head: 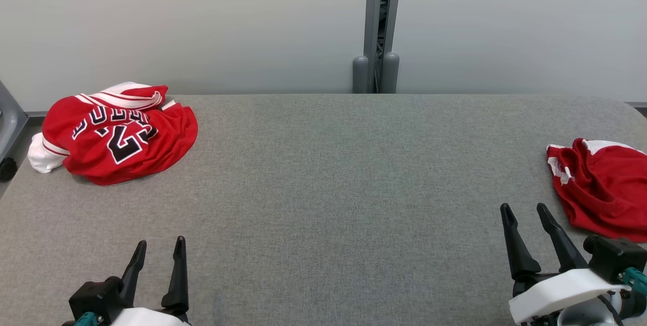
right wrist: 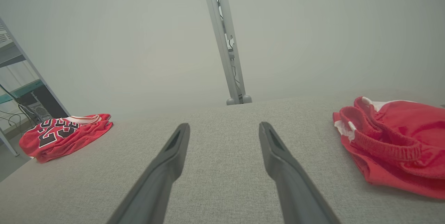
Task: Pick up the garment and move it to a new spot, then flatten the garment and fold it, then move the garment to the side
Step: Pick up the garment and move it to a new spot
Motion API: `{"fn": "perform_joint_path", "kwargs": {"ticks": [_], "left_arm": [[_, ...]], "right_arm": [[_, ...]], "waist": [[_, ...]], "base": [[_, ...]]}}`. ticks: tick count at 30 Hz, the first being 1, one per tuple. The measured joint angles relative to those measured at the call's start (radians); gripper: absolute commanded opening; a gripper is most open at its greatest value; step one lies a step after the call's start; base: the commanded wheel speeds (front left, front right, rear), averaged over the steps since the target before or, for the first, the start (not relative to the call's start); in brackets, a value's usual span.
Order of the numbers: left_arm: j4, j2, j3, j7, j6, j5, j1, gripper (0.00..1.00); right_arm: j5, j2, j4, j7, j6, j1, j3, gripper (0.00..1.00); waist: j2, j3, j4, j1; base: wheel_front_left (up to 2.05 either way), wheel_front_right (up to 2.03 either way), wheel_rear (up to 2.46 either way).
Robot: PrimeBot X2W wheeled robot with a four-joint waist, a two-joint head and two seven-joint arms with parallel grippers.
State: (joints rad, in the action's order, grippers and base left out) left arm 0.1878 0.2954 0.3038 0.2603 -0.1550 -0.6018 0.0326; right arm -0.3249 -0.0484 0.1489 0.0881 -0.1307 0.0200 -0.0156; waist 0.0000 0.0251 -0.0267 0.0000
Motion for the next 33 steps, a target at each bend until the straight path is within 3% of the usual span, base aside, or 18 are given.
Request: {"fn": "perform_joint_path", "kwargs": {"ticks": [19,25,33], "left_arm": [[0.014,-0.005,0.016,0.000,0.007,0.010,-0.011,1.00],[0.010,-0.001,0.018,0.000,0.003,0.015,-0.017,1.00],[-0.014,0.011,0.022,-0.005,-0.007,0.028,-0.021,1.00]], "right_arm": [[0.016,0.000,-0.011,-0.005,0.000,-0.013,0.014,1.00],[0.022,0.000,-0.021,0.002,0.000,-0.019,0.012,1.00],[0.009,0.000,-0.021,0.015,0.000,-0.021,0.005,1.00]], "waist": [[0.0000,0.010,-0.041,0.0000],[0.0000,0.012,-0.103,0.0000],[0.0000,0.013,-0.238,0.0000]], "base": [[0.00,0.00,0.00],[0.00,0.00,0.00],[0.00,0.00,0.00]]}}
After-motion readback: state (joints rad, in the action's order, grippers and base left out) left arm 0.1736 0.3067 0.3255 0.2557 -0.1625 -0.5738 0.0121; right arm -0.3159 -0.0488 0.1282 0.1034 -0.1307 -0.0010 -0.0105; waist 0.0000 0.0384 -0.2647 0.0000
